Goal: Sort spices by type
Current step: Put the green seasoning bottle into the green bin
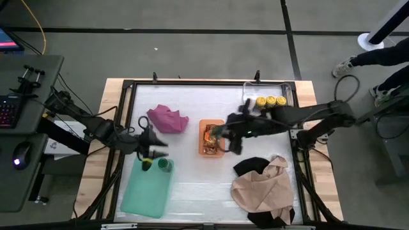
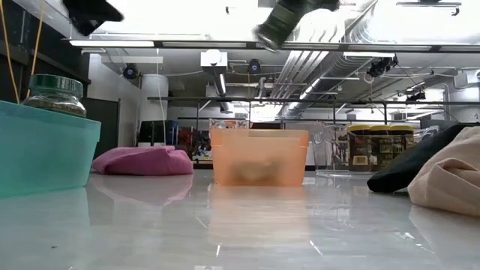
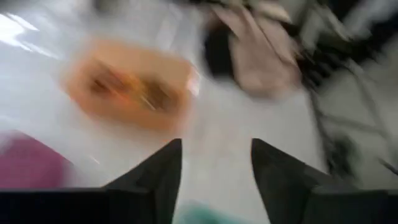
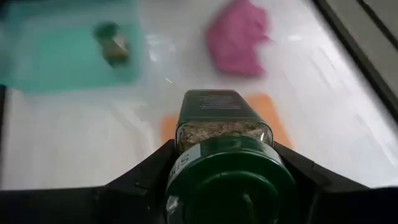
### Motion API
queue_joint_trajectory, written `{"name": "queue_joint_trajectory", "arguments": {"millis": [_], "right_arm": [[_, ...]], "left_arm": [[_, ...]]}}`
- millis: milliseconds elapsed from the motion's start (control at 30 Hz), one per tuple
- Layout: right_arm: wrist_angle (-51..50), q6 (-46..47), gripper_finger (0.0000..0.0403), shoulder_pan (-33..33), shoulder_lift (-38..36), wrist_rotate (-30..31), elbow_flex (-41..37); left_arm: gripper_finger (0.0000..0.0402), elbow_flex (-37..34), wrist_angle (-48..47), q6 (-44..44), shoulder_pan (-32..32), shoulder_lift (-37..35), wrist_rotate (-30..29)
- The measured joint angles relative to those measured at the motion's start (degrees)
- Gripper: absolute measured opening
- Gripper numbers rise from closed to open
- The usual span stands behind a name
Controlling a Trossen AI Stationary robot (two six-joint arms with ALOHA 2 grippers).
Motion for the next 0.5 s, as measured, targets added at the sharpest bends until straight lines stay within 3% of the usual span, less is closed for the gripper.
{"name": "queue_joint_trajectory", "arguments": {"millis": [100, 167, 300, 500], "right_arm": [[6.34, -3.74, 0.0193, 1.22, 5.92, -2.96, 3.1], [10.61, -6.95, 0.0193, 2.03, 10.35, -5.47, 5.34], [14.34, -12.39, 0.0193, 2.52, 18.92, -8.2, 11.69], [10.21, -16.55, 0.0193, 1.67, 26.95, -10.56, 21.69]], "left_arm": [[0.0208, 0.0, -3.85, -4.12, -2.05, 0.02, 10.09], [0.0218, 0.0, -5.51, -7.35, -3.97, 0.04, 12.09], [0.0222, 0.0, -4.5, -8.4, -7.02, 0.16, 5.74], [0.0223, 0.0, -0.17, -2.21, -6.95, 1.11, -4.67]]}}
